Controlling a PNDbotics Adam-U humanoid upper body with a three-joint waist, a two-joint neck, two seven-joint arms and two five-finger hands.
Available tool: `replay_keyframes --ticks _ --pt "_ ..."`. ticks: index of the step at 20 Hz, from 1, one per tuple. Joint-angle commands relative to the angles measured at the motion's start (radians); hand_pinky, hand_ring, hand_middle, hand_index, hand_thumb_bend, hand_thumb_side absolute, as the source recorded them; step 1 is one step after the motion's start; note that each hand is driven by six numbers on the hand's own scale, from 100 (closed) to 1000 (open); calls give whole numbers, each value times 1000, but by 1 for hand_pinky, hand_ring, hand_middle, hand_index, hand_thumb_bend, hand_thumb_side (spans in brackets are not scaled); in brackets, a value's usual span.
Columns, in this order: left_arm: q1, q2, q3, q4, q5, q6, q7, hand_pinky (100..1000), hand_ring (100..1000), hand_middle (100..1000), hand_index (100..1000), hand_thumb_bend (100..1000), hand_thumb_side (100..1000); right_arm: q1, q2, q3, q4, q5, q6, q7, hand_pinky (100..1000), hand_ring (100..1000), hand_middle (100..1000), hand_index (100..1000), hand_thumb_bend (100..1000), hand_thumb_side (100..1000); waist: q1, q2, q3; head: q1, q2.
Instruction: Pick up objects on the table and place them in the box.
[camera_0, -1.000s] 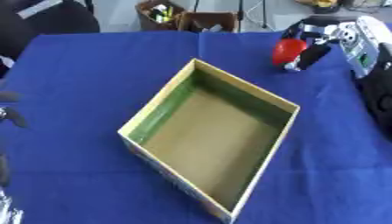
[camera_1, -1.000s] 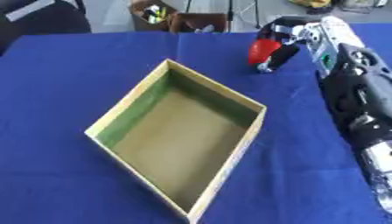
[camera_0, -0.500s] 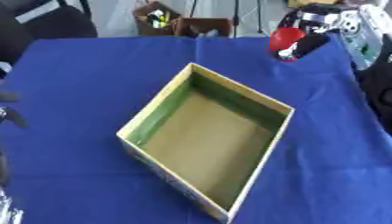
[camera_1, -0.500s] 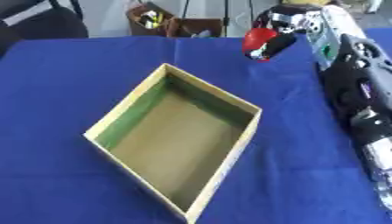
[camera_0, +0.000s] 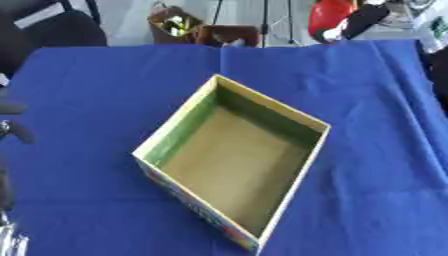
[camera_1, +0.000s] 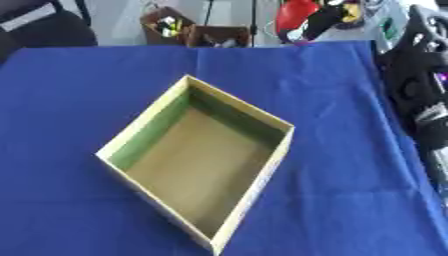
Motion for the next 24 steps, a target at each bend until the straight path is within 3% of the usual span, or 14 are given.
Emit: replay_keyframes --ticks 1,2,9,17,24 --pt "-3 24 4 -18 0 3 2 290 551 589 708 100 936 -10 -53 50 -78 -67 0 26 374 523 585 521 100 480 -4 -29 -2 7 7" --pt "-4 25 4 -18 0 2 2 290 551 589 708 100 933 -4 -59 70 -98 -93 3 37 376 524 591 522 100 446 -4 -31 -2 8 8" --pt "-5 27 2 -18 2 4 3 292 551 589 708 100 932 41 -99 196 -290 -279 86 112 375 525 591 531 100 435 -8 -40 -2 16 9" --pt "-10 27 0 -18 5 4 0 292 551 589 708 100 932 84 -128 278 -489 -372 210 144 371 523 589 531 100 422 -10 -39 2 20 9" --pt "-14 21 -3 -18 8 4 -2 291 552 589 708 100 932 60 -43 325 -509 -380 266 186 365 520 586 529 100 411 -7 -36 13 15 7"
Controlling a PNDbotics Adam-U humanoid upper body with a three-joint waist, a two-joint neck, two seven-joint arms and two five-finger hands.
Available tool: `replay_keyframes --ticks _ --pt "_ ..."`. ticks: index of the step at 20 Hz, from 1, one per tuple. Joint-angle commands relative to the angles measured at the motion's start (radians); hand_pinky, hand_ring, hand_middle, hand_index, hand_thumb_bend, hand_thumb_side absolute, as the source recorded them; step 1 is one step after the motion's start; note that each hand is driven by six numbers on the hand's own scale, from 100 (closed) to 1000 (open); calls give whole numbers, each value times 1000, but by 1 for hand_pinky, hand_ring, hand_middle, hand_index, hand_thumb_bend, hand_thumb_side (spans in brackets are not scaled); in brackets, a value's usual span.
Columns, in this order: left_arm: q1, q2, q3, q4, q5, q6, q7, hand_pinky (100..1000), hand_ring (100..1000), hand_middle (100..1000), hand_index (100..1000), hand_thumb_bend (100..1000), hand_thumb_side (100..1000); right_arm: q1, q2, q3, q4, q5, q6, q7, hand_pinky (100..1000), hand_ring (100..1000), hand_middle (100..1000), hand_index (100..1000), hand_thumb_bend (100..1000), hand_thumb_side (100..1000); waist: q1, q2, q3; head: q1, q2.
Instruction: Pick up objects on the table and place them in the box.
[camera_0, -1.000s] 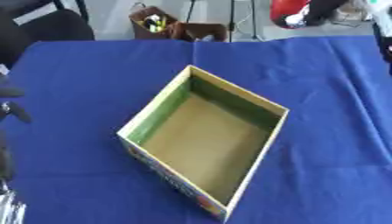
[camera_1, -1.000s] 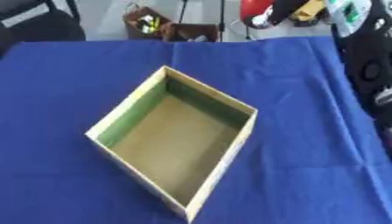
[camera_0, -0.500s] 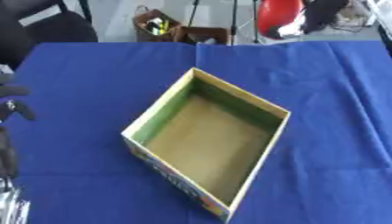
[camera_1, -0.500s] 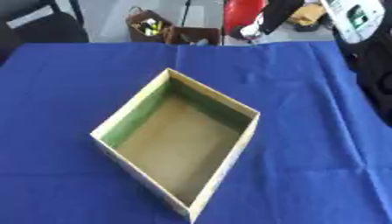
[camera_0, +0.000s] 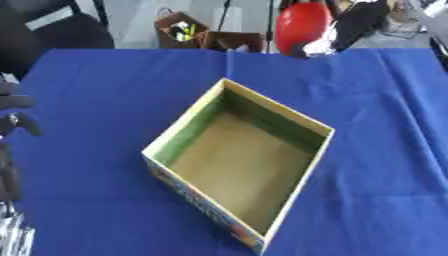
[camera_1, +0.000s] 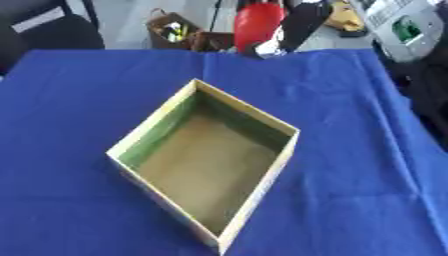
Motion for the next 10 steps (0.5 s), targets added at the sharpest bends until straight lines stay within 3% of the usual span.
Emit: replay_keyframes --ticks 1,10 --pt "-11 12 -3 -18 4 0 -3 291 552 590 708 100 932 -31 25 10 -19 -1 14 9 366 520 586 528 100 410 1 -16 4 -3 4" --pt "-16 7 -5 -18 5 0 -5 291 552 590 708 100 932 -2 53 70 -78 19 26 8 376 529 588 520 100 406 -1 -10 12 -3 0"
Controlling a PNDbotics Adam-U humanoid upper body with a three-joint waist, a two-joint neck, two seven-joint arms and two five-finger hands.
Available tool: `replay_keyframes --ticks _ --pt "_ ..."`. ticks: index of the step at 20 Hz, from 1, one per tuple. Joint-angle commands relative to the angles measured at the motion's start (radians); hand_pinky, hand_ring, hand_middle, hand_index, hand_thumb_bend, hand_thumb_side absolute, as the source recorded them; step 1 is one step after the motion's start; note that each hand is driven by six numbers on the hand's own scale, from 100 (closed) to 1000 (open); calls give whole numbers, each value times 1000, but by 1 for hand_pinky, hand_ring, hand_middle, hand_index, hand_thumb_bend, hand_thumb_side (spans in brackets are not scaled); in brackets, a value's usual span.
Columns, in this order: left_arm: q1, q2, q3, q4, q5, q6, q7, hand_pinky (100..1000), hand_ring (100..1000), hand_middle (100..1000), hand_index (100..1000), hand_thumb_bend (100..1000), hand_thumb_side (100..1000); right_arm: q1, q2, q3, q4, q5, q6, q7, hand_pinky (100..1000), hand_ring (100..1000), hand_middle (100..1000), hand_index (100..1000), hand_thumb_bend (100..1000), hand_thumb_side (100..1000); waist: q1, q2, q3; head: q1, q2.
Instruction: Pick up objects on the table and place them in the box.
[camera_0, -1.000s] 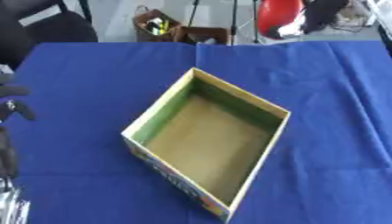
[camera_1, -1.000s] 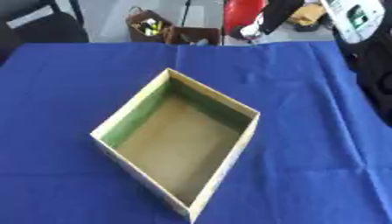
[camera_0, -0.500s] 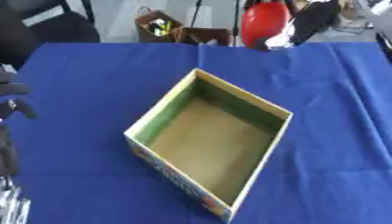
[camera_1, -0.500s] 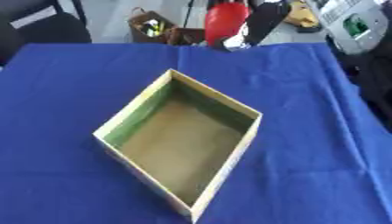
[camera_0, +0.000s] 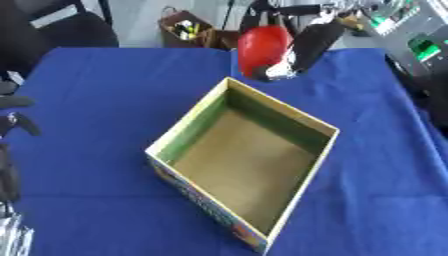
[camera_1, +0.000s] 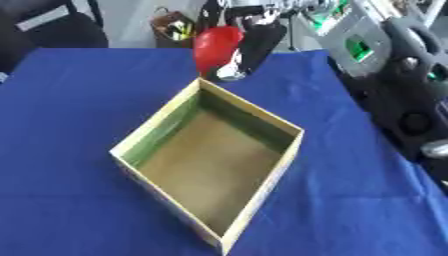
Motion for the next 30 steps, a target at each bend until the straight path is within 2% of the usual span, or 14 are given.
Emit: replay_keyframes --ticks 1,9,22,23,26,28,30 --pt "-13 7 -5 -18 4 0 -4 291 552 590 708 100 932 -8 -3 15 -32 17 6 -2 378 530 588 519 100 405 0 -15 2 -1 0" --pt "-13 4 -6 -18 5 1 -6 290 552 590 707 100 933 27 10 64 -11 52 -3 24 387 537 587 514 100 399 0 -11 4 2 -1" --pt "-14 1 -7 -18 5 2 -6 289 553 591 707 100 932 66 38 121 39 53 -30 71 402 550 592 521 100 394 3 -4 6 -4 -3" --pt "-14 0 -7 -18 5 2 -6 289 553 591 707 100 933 68 40 123 40 53 -31 71 447 587 606 544 100 396 3 -4 6 -4 -3" --pt "-15 0 -7 -18 5 2 -7 289 553 591 707 100 934 74 55 134 45 39 -33 68 490 618 626 612 100 403 2 -3 7 -6 -5" --pt "-15 -1 -7 -18 5 3 -7 289 553 591 707 100 934 75 59 138 43 26 -34 70 511 634 644 646 100 324 1 -3 7 -7 -6" --pt "-15 -1 -7 -18 5 3 -7 289 553 591 707 100 934 76 60 141 40 15 -40 80 534 654 664 667 100 327 1 -2 7 -7 -6"
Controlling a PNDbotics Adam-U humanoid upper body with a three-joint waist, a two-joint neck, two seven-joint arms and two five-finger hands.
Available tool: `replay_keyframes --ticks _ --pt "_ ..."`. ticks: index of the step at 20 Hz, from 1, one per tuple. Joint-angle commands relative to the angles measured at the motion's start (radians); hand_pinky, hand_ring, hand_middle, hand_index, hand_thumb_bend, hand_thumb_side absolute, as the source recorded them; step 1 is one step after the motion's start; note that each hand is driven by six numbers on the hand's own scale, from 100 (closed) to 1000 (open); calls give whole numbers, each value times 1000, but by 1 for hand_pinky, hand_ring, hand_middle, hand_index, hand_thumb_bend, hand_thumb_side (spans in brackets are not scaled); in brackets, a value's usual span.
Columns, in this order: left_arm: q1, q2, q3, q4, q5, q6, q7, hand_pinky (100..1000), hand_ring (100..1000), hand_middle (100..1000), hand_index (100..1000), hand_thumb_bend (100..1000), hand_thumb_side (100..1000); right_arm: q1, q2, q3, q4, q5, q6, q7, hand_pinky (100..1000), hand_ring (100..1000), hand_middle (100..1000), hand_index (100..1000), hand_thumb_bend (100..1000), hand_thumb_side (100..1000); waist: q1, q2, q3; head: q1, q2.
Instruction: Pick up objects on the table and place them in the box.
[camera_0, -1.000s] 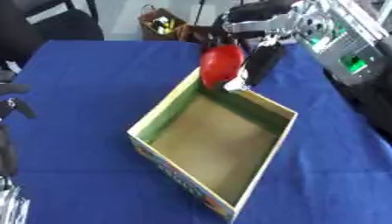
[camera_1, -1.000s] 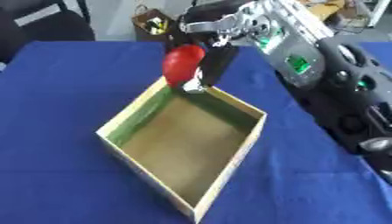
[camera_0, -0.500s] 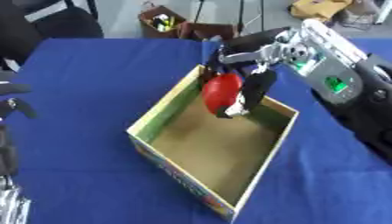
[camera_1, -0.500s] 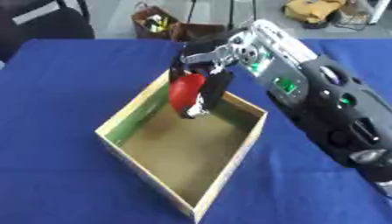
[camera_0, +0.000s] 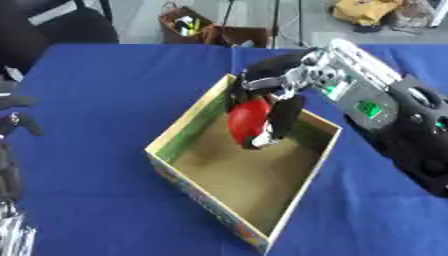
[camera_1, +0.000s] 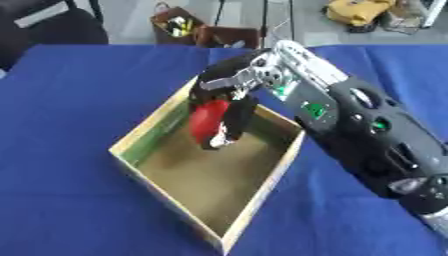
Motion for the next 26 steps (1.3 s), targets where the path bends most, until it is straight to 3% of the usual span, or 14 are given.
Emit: replay_keyframes --ticks 1,8,13,26 --pt "-11 8 -2 -18 3 -1 -3 289 553 591 707 100 934 -15 -5 -4 -12 -22 -11 13 543 662 672 675 100 332 0 -15 0 -2 -5" --pt "-12 8 -2 -18 4 -1 -3 290 553 591 707 100 934 -12 -5 0 -8 -22 -37 32 561 670 673 678 100 329 -1 -16 0 -2 -7" --pt "-12 8 -1 -18 3 -1 -2 290 553 591 707 100 934 -14 -24 -32 -48 -22 -37 -7 552 659 662 677 100 375 -1 -21 -2 0 -9" --pt "-10 10 4 -18 -1 -1 4 290 554 591 707 100 931 7 -138 -238 -276 -59 47 -264 511 615 642 682 100 545 5 -27 -10 11 -6"
